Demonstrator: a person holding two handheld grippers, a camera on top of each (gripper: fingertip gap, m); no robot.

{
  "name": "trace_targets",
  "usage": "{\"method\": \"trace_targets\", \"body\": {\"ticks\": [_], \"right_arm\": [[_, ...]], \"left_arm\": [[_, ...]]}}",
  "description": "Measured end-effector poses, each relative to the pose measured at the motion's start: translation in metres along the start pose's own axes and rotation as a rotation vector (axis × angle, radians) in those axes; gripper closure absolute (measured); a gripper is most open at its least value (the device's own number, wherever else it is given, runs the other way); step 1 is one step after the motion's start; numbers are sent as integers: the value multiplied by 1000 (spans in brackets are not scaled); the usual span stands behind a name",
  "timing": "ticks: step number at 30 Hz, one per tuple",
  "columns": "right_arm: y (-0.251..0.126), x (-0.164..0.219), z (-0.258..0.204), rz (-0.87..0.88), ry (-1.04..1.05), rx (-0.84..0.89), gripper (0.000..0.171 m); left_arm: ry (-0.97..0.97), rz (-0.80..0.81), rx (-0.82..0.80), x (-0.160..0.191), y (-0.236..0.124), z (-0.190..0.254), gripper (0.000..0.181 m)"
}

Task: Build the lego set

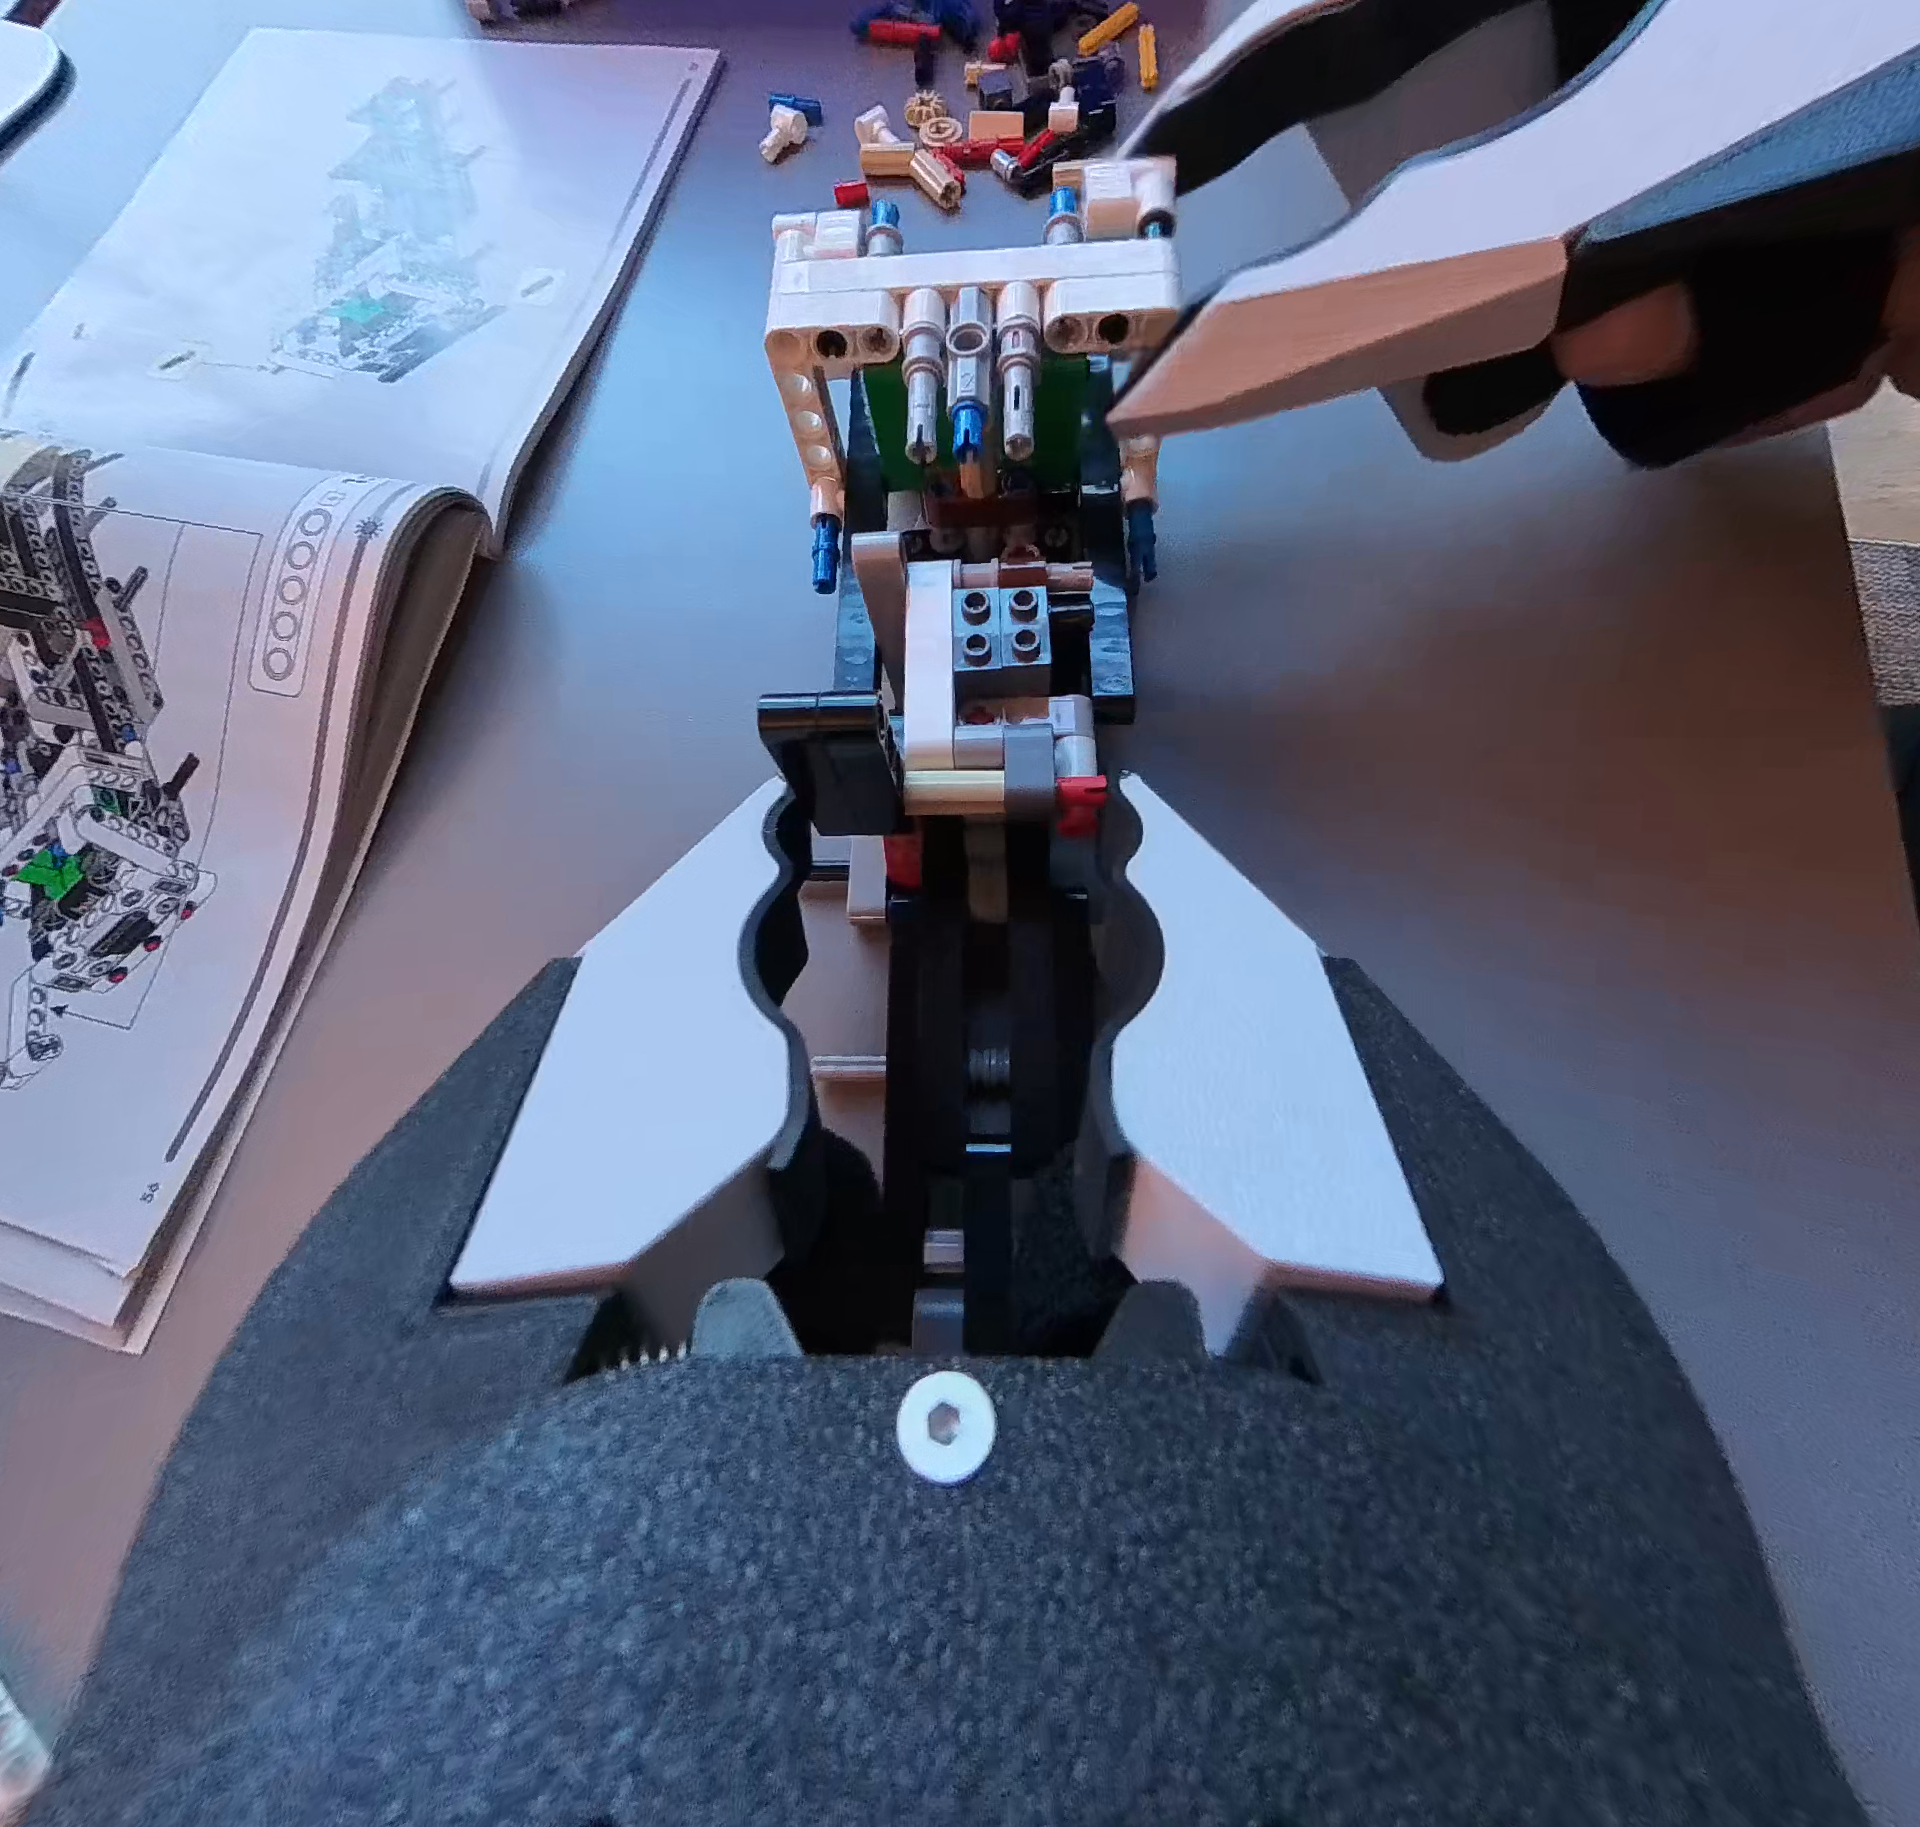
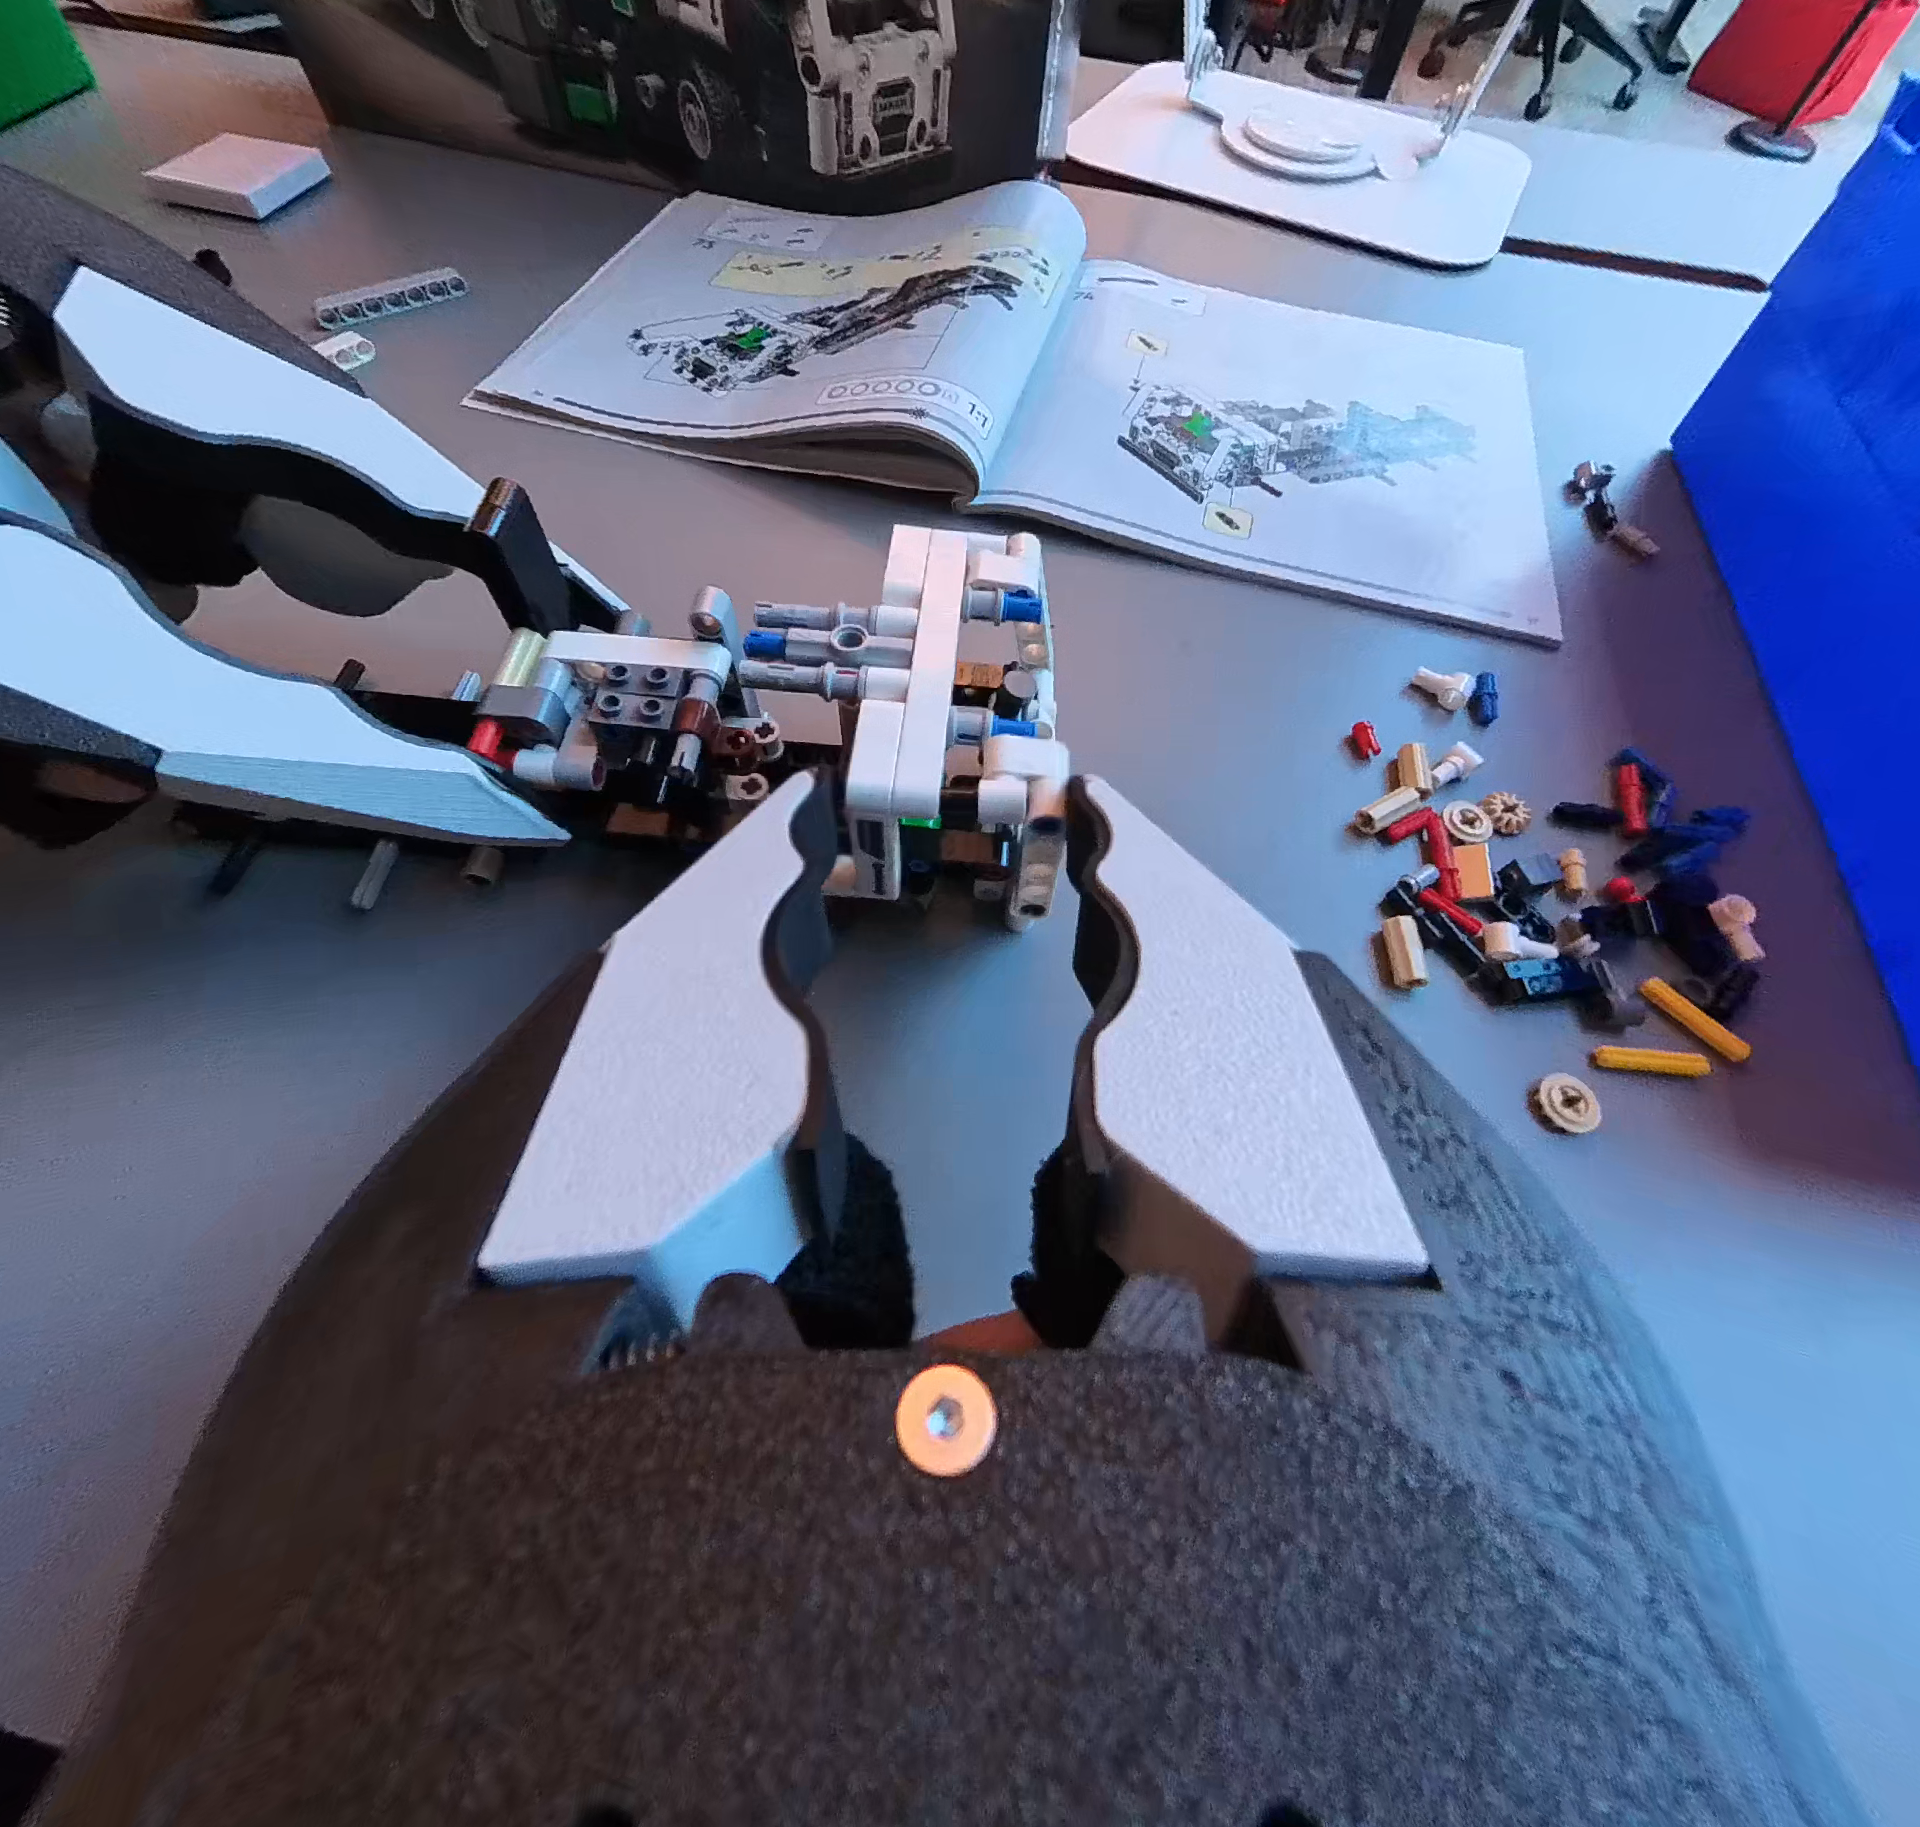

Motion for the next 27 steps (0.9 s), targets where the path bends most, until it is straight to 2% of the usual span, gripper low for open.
{"method": "trace_targets", "body": {"ticks": [11, 12, 22, 25, 27], "right_arm": [[3, 1, 4, 17, 31, 2, 131], [3, 1, 3, 17, 18, -1, 137], [3, 0, 1, -12, 4, 1, 137], [-8, 1, -6, -55, -59, -98, 126], [-11, 5, -1, -103, -79, -167, 108]], "left_arm": [[-7, 10, -16, 0, 1, 0, 127], [-6, 10, -17, -1, 1, 0, 127], [4, 6, -5, 0, 1, -1, 127], [48, -22, 48, 2, -2, -2, 126], [81, -54, 35, 4, -8, -7, 123]]}}
Point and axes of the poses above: each gripper's, where its closed fingertips meet, y out along the fingers, x out of its underside, z = x × y across the jaws, the point moved 5 cm from there along -y, back along the fingers, and after that the axes turned 12 degrees about y, right-handed, at the moved point
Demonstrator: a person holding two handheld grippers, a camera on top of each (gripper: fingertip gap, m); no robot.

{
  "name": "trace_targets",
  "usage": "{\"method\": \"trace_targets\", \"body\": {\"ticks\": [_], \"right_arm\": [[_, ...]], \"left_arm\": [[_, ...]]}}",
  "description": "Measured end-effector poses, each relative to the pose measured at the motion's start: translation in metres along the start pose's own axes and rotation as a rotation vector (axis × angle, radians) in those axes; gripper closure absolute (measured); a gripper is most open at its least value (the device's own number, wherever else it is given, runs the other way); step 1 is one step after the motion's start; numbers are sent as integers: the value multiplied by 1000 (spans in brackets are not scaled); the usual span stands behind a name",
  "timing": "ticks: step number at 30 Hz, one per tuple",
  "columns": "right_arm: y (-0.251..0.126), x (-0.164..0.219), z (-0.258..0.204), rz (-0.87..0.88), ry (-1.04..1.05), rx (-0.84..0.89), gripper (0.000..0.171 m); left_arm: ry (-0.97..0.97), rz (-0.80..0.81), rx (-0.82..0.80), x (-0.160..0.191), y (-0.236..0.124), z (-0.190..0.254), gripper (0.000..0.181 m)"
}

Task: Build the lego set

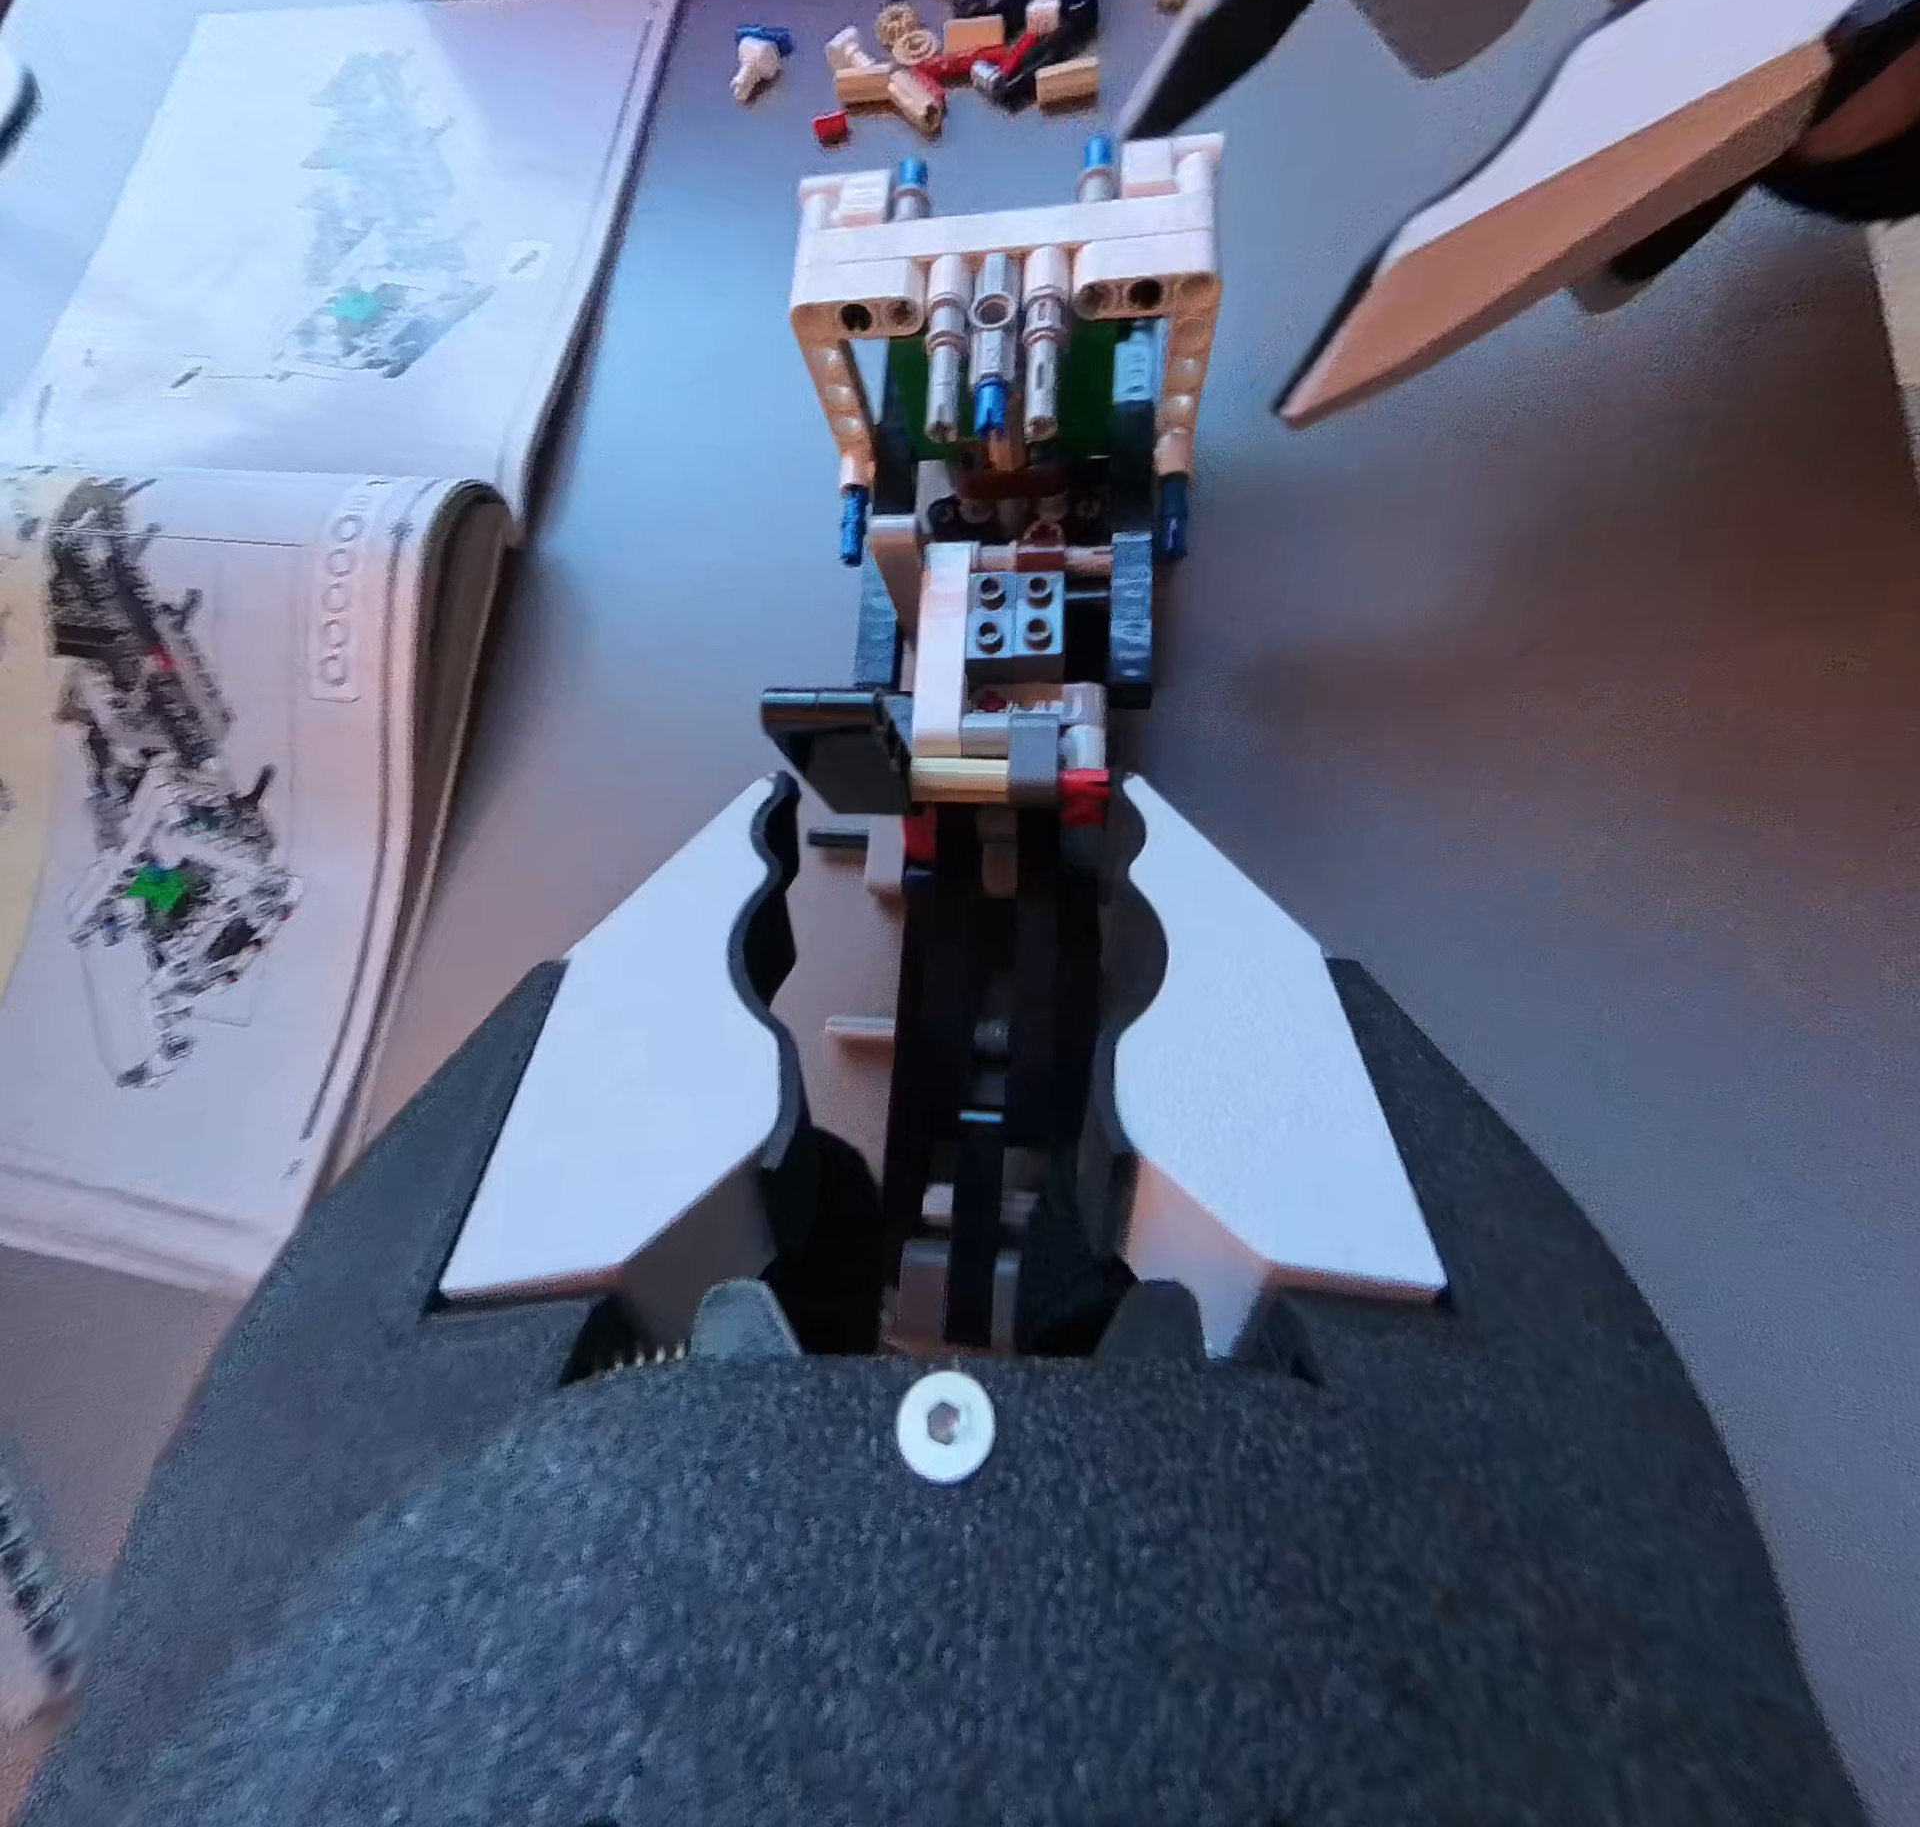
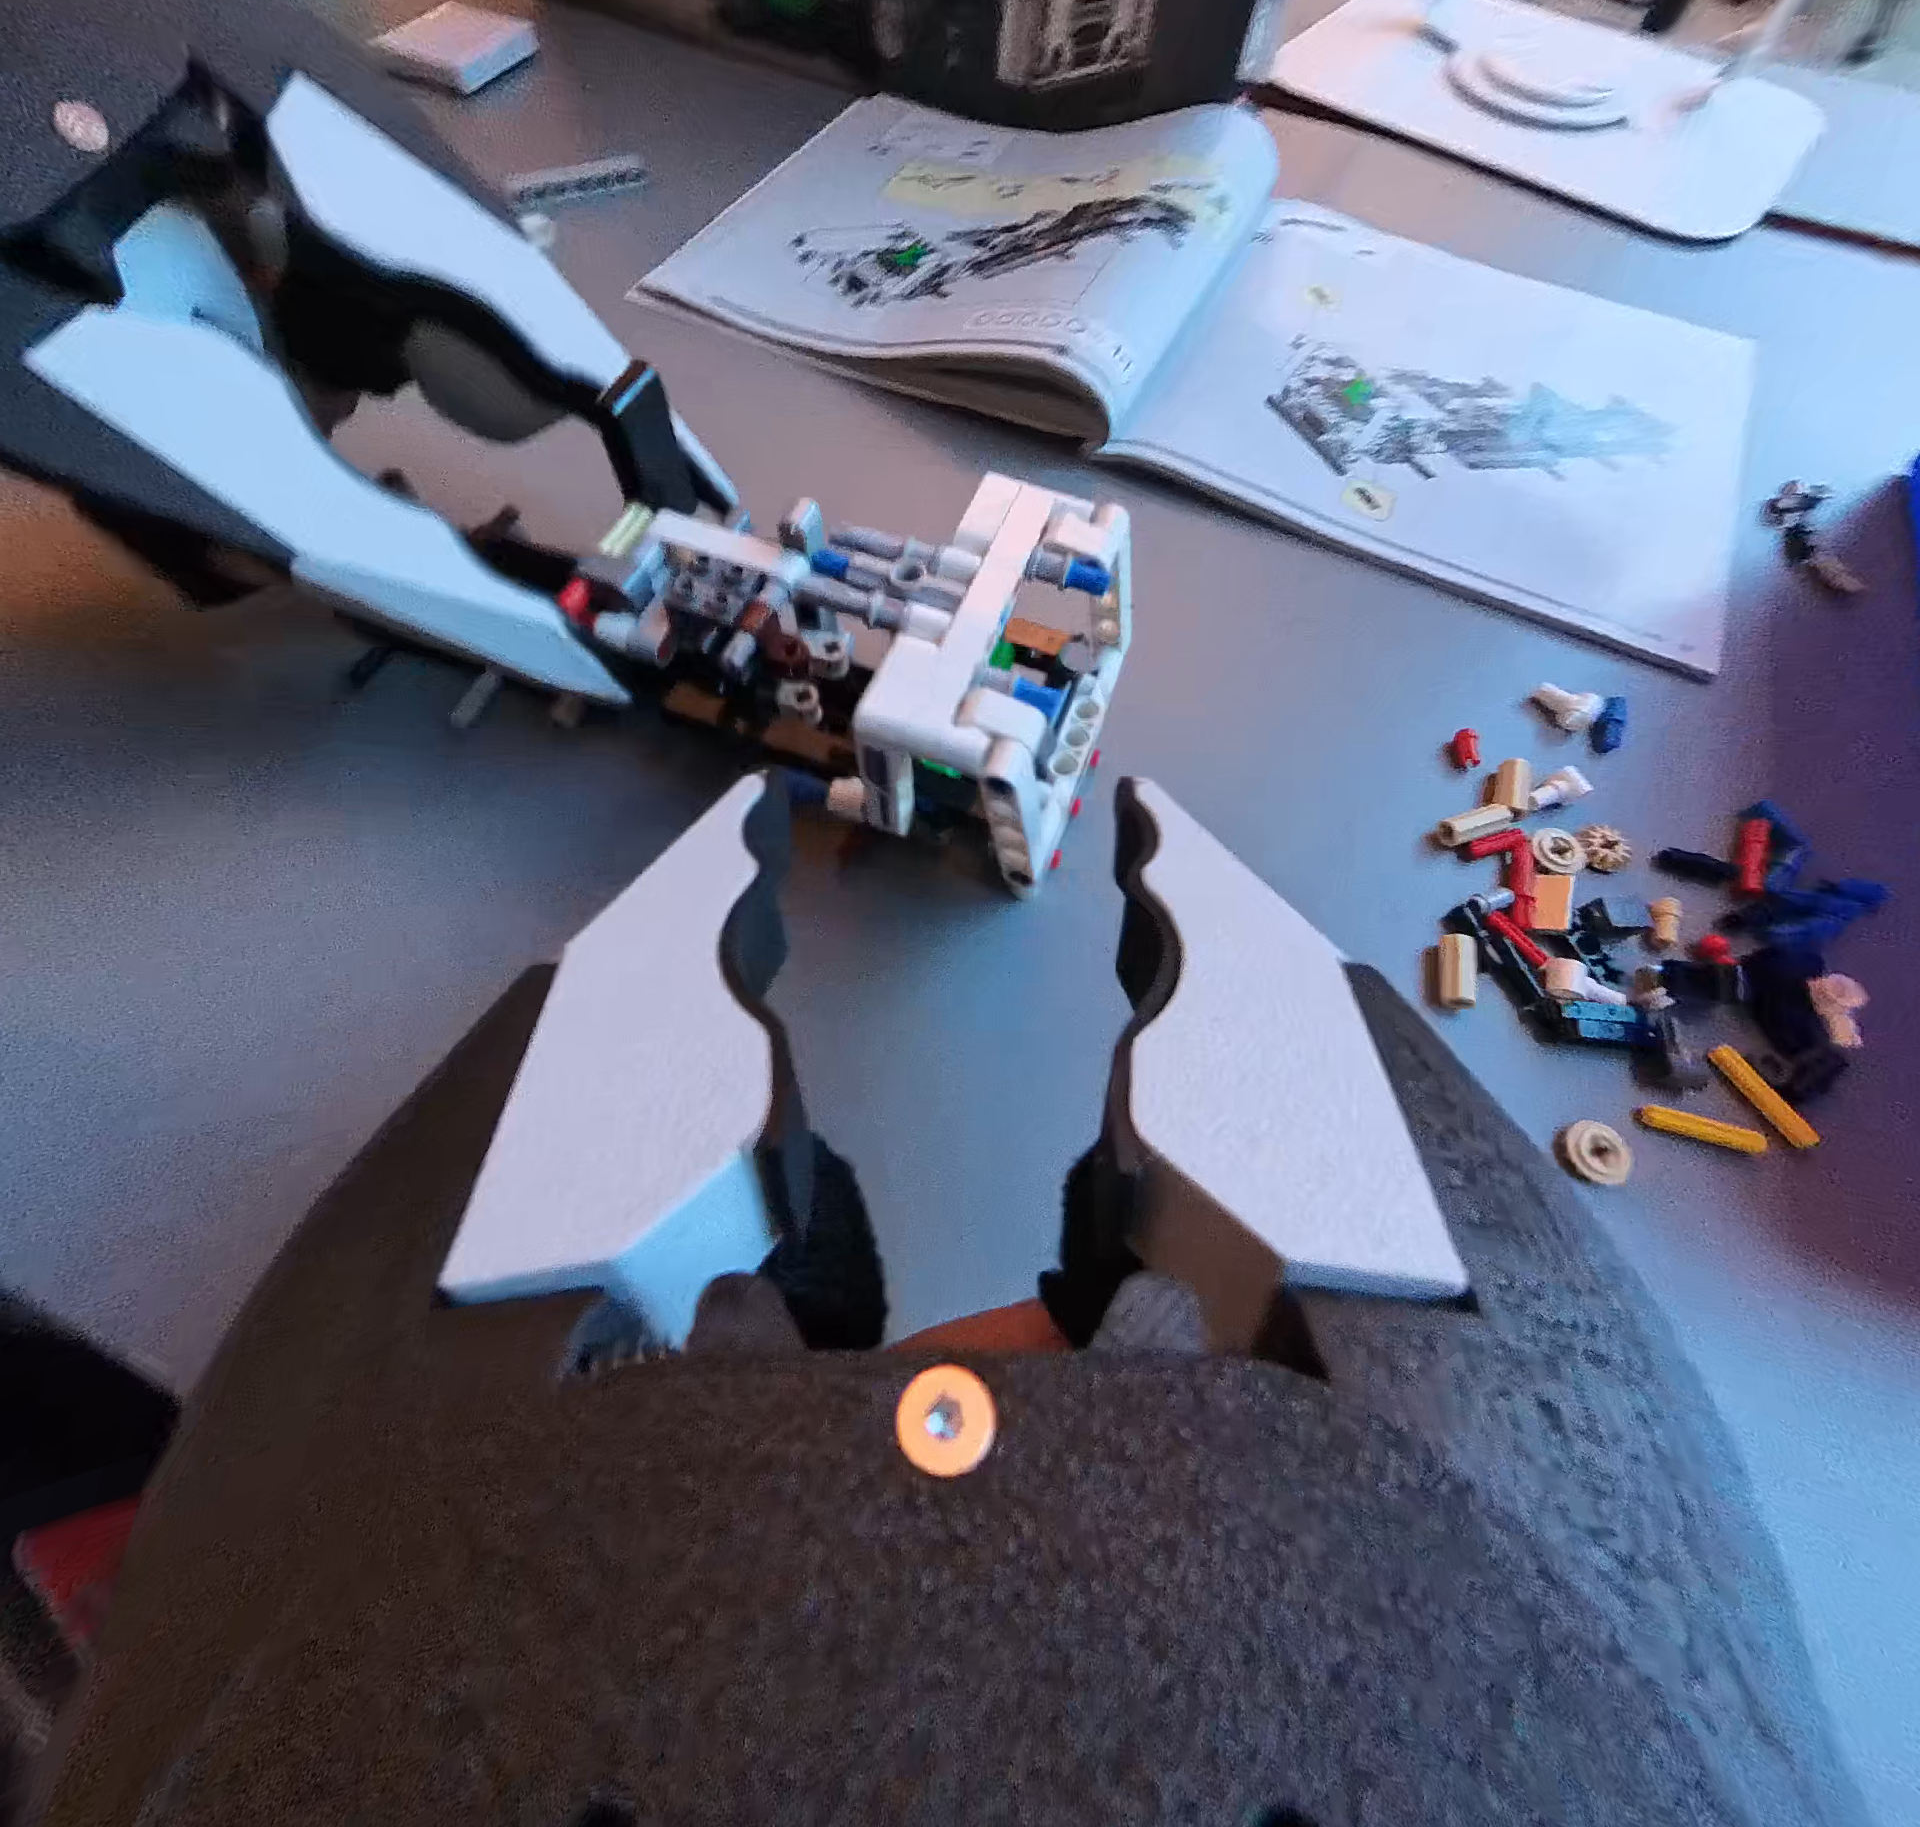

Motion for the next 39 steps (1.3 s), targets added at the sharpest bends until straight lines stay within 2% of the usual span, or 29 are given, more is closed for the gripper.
{"method": "trace_targets", "body": {"ticks": [3, 5, 8, 11, 14, 17, 19, 20, 23, 26, 30, 35, 39], "right_arm": [[5, 10, 1, -88, -5, -137, 108], [6, 10, -7, -69, -7, -211, 108], [-1, 14, -18, -70, -20, -233, 126], [-12, 17, -24, -60, -50, -265, 124], [-15, 3, 4, 7, -151, -209, 110], [4, -10, 5, -13, -222, -453, 79], [21, -16, 8, -43, -271, -529, 61], [27, -17, 11, -59, -258, -557, 61], [30, -4, 4, -185, -188, -689, 61], [8, 8, -9, -163, -153, -746, 78], [-24, 29, -37, -152, -85, -770, 73], [-41, 48, -81, -161, -150, -769, 79], [-41, 40, -78, -173, -98, -726, 86]], "left_arm": [[-5, -25, -52, 3, -8, -6, 118], [5, -53, -82, 6, -9, -8, 119], [21, -112, -112, 12, -9, -16, 118], [8, -162, -177, 19, -13, -25, 121], [-61, -169, -265, 25, -24, -21, 129], [-149, -120, -278, 24, -27, -1, 135], [-187, -89, -270, 20, -22, 12, 138], [-207, -62, -266, 16, -19, 17, 139], [-275, 2, -247, 9, -11, 25, 139], [-306, 25, -253, 9, -8, 30, 140], [-264, -26, -268, 15, -16, 37, 138], [-273, -61, -372, 29, -63, 49, 138], [-385, 95, -448, 19, -102, 95, 143]]}}
Point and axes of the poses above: each gripper's, where its closed fingertips meet, y out along the fingers, x out of its underside, z = x × y across the jaws, the point moved 5 cm from there along -y, back along the fingers, and after that the axes turned 12 degrees about y, right-handed, at the moved point
